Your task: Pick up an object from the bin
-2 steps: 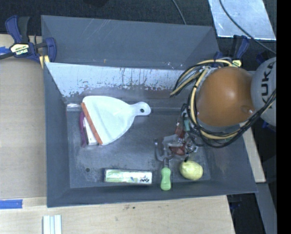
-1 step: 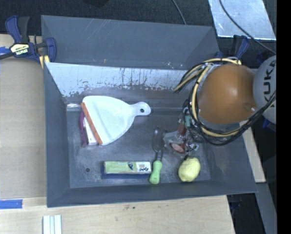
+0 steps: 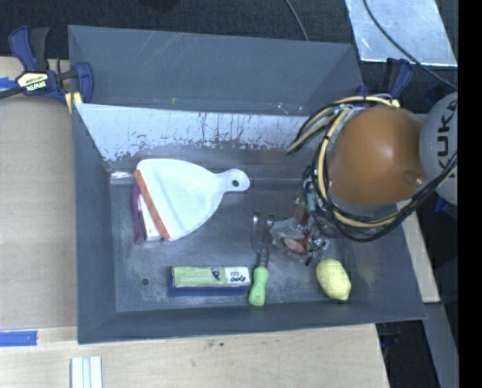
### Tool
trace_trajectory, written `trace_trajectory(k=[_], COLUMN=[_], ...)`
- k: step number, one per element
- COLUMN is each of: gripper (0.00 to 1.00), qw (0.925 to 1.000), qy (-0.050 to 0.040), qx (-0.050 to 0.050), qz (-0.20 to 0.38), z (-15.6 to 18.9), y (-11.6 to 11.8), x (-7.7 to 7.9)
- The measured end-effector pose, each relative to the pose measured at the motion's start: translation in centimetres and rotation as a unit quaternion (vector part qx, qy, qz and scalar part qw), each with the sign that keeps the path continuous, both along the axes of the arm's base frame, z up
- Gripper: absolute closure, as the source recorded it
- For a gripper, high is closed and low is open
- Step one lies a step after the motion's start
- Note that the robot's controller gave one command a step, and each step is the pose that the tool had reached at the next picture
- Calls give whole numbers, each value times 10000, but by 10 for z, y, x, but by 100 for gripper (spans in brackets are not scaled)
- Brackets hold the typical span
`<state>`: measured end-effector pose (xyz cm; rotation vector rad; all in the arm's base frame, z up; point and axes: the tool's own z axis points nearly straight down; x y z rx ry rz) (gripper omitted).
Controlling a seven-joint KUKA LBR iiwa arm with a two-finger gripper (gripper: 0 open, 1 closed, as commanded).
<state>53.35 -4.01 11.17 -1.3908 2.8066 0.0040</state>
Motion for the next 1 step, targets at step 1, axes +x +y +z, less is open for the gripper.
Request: trace_trajectory(k=[1], gripper=[100], qw=[10000], qy=[47], qx=[9], qz=[-38], z=[37], y=[1], x=[-2])
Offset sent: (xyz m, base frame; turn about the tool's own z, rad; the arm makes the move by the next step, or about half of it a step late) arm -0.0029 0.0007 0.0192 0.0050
